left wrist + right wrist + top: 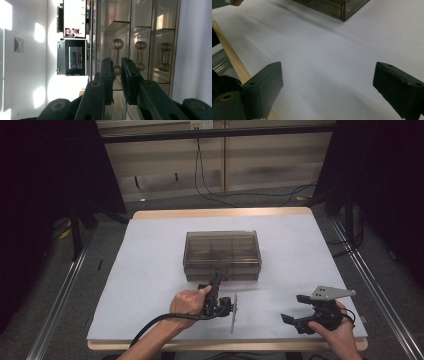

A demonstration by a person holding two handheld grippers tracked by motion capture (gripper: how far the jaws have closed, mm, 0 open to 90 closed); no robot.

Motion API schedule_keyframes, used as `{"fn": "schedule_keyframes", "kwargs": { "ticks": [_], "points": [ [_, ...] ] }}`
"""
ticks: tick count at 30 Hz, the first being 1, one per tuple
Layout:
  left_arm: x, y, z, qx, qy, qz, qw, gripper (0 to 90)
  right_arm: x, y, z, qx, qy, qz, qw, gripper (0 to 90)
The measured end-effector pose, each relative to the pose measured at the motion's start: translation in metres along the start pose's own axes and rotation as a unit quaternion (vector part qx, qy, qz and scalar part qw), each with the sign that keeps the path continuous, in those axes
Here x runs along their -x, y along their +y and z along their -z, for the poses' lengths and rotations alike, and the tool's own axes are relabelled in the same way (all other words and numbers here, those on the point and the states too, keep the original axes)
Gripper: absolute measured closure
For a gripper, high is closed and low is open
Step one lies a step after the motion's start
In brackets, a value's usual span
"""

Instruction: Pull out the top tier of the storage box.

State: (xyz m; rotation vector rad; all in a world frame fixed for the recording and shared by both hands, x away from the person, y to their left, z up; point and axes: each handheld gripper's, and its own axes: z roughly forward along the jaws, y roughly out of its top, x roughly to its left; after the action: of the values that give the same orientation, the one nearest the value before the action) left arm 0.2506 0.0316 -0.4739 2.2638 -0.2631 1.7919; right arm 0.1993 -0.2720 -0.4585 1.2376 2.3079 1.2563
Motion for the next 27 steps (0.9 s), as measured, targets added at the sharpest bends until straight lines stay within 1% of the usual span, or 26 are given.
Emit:
{"fn": "schedule_keyframes", "kwargs": {
  "ticks": [1, 2, 3, 8, 9, 10, 11, 13, 15, 16, 17, 18, 19, 20, 21, 22, 24, 25, 26, 27],
  "points": [
    [-0.001, 0.000, 0.000, 0.003, 0.006, -0.007, 1.0000, 80.7, 0.000, 0.000, 0.000, 0.000, 0.000, -0.001, 1.0000, 9.3],
    [0.001, 0.000, 0.001, 0.001, 0.000, -0.002, 1.0000, 80.7, 0.000, 0.000, 0.000, 0.000, 0.000, 0.001, 1.0000, 9.3],
    [0.001, 0.000, 0.002, 0.001, 0.002, -0.005, 1.0000, 80.7, 0.000, 0.000, 0.000, 0.000, 0.000, 0.000, 1.0000, 9.3],
    [0.001, 0.000, 0.004, 0.003, 0.000, -0.005, 1.0000, 80.7, 0.000, 0.000, 0.000, -0.001, 0.001, 0.000, 1.0000, 9.3],
    [0.000, 0.000, 0.004, 0.002, 0.000, -0.010, 0.9999, 80.7, 0.000, 0.000, 0.000, -0.001, 0.001, 0.000, 1.0000, 9.3],
    [0.000, 0.000, 0.005, 0.002, 0.001, -0.010, 1.0000, 80.7, 0.000, 0.000, 0.000, -0.001, 0.001, 0.001, 1.0000, 9.3],
    [0.001, 0.000, 0.005, 0.004, 0.000, -0.003, 1.0000, 80.7, 0.000, 0.000, 0.000, -0.001, 0.001, 0.001, 1.0000, 9.3],
    [-0.001, 0.000, 0.005, 0.004, -0.002, -0.005, 1.0000, 80.6, 0.000, 0.000, 0.000, -0.001, 0.001, 0.001, 1.0000, 9.3],
    [-0.001, -0.001, 0.005, 0.006, -0.010, 0.015, 0.9998, 80.5, 0.000, 0.000, 0.000, -0.001, 0.001, 0.001, 1.0000, 9.3],
    [-0.003, -0.001, 0.005, 0.008, -0.012, 0.013, 0.9998, 80.3, 0.000, 0.000, 0.000, -0.001, 0.001, 0.001, 1.0000, 9.3],
    [-0.003, -0.002, 0.005, 0.009, -0.014, 0.023, 0.9996, 80.1, 0.000, 0.000, 0.000, -0.001, 0.001, 0.002, 1.0000, 9.3],
    [-0.005, -0.003, 0.005, 0.015, -0.018, 0.028, 0.9993, 80.0, 0.000, 0.000, 0.000, -0.001, 0.001, 0.002, 1.0000, 9.3],
    [-0.006, -0.003, 0.006, 0.015, -0.023, 0.031, 0.9991, 79.4, 0.000, 0.000, 0.000, 0.000, 0.000, 0.001, 1.0000, 9.3],
    [-0.006, -0.004, 0.006, 0.019, -0.027, 0.040, 0.9987, 78.5, 0.000, 0.000, 0.000, -0.001, 0.001, 0.001, 1.0000, 9.3],
    [-0.008, -0.004, 0.007, 0.023, -0.027, 0.038, 0.9986, 78.5, 0.000, 0.000, 0.000, -0.001, 0.000, 0.001, 1.0000, 9.3],
    [-0.009, -0.004, 0.008, 0.025, -0.034, 0.050, 0.9979, 78.1, 0.000, 0.000, 0.000, -0.001, 0.000, 0.000, 1.0000, 9.3],
    [-0.012, -0.005, 0.009, 0.030, -0.045, 0.070, 0.9961, 74.3, 0.000, 0.000, 0.000, -0.001, 0.000, 0.000, 1.0000, 9.3],
    [-0.014, -0.005, 0.009, 0.034, -0.054, 0.083, 0.9945, 71.2, 0.000, 0.000, 0.000, 0.000, 0.000, 0.000, 1.0000, 9.3],
    [-0.017, -0.006, 0.010, 0.039, -0.063, 0.099, 0.9924, 67.9, 0.000, 0.000, 0.000, -0.001, 0.000, 0.000, 1.0000, 9.3],
    [-0.021, -0.006, 0.010, 0.043, -0.077, 0.111, 0.9899, 65.5, 0.000, 0.000, 0.000, -0.001, 0.000, 0.000, 1.0000, 9.3]
  ]
}}
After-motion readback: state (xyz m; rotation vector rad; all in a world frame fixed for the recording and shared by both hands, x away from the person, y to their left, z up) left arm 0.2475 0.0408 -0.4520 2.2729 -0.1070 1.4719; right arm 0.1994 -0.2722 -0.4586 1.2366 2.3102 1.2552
